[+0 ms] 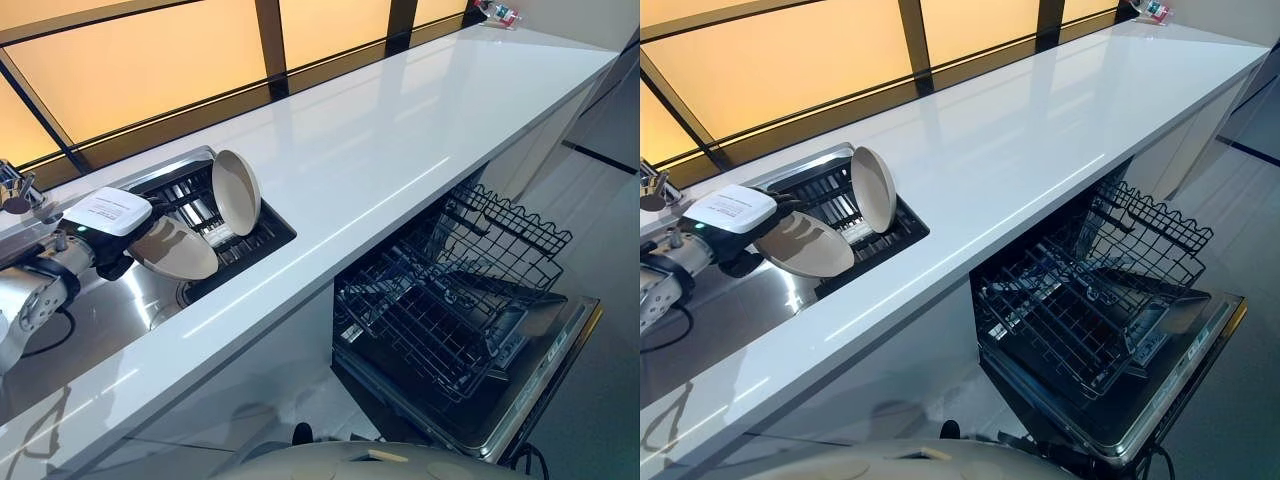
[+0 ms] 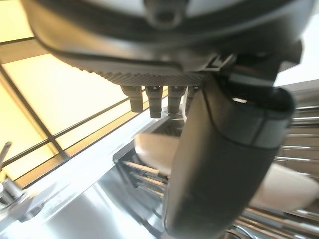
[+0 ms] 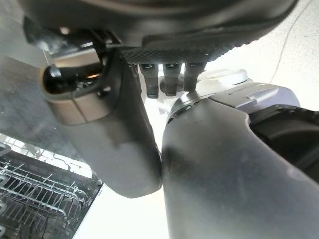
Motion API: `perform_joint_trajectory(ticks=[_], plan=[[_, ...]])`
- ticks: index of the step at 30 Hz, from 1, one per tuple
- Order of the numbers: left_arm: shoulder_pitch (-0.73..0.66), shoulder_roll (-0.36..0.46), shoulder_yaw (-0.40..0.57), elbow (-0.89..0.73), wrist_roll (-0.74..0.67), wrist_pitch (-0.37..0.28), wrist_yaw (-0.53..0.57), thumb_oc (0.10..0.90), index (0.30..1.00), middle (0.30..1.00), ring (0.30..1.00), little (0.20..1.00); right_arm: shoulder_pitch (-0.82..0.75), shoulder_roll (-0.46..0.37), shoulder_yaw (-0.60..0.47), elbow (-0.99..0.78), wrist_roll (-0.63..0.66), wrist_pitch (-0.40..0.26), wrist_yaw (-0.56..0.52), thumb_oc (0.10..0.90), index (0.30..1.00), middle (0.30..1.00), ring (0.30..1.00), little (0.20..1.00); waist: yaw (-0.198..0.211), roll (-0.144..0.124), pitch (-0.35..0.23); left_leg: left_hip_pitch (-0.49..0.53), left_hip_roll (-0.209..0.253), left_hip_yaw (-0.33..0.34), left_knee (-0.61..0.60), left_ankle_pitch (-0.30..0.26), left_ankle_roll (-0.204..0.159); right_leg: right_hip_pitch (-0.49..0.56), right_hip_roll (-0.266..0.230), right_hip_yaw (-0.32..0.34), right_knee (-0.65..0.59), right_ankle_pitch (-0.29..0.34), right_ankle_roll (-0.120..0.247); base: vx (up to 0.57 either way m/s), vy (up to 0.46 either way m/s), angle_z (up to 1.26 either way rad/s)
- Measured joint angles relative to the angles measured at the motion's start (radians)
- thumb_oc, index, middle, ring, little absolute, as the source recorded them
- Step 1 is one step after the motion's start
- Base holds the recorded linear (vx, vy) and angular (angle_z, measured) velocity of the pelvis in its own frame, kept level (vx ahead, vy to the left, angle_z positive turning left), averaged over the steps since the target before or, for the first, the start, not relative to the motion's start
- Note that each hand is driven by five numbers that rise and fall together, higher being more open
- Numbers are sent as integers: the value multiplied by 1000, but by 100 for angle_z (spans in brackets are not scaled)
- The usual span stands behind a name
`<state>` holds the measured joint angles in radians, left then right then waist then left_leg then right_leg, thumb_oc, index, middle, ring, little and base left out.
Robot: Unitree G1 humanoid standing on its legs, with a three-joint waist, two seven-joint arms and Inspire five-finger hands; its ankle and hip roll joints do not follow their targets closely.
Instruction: Pick up plates and place into dishwasher.
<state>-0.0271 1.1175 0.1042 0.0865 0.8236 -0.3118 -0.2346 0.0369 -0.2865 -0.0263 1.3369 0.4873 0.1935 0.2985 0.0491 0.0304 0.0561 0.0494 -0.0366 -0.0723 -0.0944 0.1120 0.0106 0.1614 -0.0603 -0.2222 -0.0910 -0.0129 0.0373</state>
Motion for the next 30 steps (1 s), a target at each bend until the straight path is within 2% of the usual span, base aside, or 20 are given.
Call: perform_joint_trajectory(ticks=[7, 9, 10, 14, 18, 20, 23, 25, 27, 30], plan=[[-33, 1, -2, -54, -10, -5, -193, 800, 900, 900, 900, 900, -2, -3, 0, -1, -16, -6, 12, 800, 900, 900, 900, 900, 3, 0, 2, 14, 1, 24, 0, -9, 1, -3, 0, 47, -5, 0, 3, 1, 17, -12], [-33, 1, -2, -75, -17, -5, -204, 630, 754, 754, 754, 730, -1, -3, 0, -4, -5, -13, 14, 800, 900, 900, 900, 900, 3, 0, 2, 14, 1, 24, 0, -10, 2, -4, -1, 49, -5, 0, 3, 6, 6, -3], [-38, 1, -2, -78, -20, -6, -204, 100, 300, 300, 300, 200, 2, -4, 1, -4, 8, -18, 17, 800, 900, 900, 900, 900, 4, -1, 2, 14, 1, 25, 0, -10, 2, -5, -2, 50, -4, 0, 2, 0, 0, 0], [-75, 10, 1, -77, -52, -21, -190, 100, 300, 300, 300, 200, 66, -11, 24, -92, 130, -24, 30, 800, 900, 900, 900, 900, 4, -7, 19, 13, 0, 25, 0, -11, 3, -6, 0, 51, 0, 1, 1, -1, -5, -1], [-75, 43, 3, -58, -77, -44, -163, 100, 300, 300, 300, 200, 173, -14, 24, -275, 283, 7, 38, 800, 900, 900, 900, 900, -5, -16, 26, 13, 2, 49, 0, -12, 8, -17, 2, 75, 1, 3, 4, -7, -10, -18], [-55, 66, 15, -55, -78, -51, -147, 100, 300, 300, 300, 200, 240, -16, 22, -435, 345, 30, 45, 800, 900, 900, 900, 900, -19, -18, 29, 14, 2, 61, 0, -14, 8, -20, 0, 82, 0, 5, 7, -17, 12, -18], [3, 82, 46, -46, -78, -64, -96, 100, 300, 300, 300, 200, 260, 21, 35, -679, 401, 49, 69, 800, 900, 900, 900, 900, -29, -20, 30, 15, 7, 87, 0, -24, 0, -32, 3, 106, -2, 7, 11, -11, 22, -25], [61, 82, 73, -46, -78, -63, -38, 100, 300, 300, 300, 200, 260, 60, 56, -839, 403, 58, 69, 800, 900, 900, 900, 900, -30, -16, 33, 15, 8, 97, 0, -26, 1, -35, 3, 113, -4, 9, 11, -7, 36, -16], [155, 79, 103, -46, -78, -62, 71, 100, 300, 300, 300, 200, 258, 69, 93, -993, 402, 76, 75, 800, 900, 900, 900, 900, -39, -14, 35, 16, 3, 98, 0, -28, 4, -36, 0, 122, -4, 10, 12, -3, 38, -2], [241, 73, 118, -44, -75, -60, 223, 100, 300, 300, 300, 200, 246, 46, 122, -1079, 393, 122, 78, 800, 900, 900, 900, 900, -28, -21, 34, 16, -2, 114, 2, -33, 10, -39, -6, 127, 1, 17, 13, 3, 43, -5]])
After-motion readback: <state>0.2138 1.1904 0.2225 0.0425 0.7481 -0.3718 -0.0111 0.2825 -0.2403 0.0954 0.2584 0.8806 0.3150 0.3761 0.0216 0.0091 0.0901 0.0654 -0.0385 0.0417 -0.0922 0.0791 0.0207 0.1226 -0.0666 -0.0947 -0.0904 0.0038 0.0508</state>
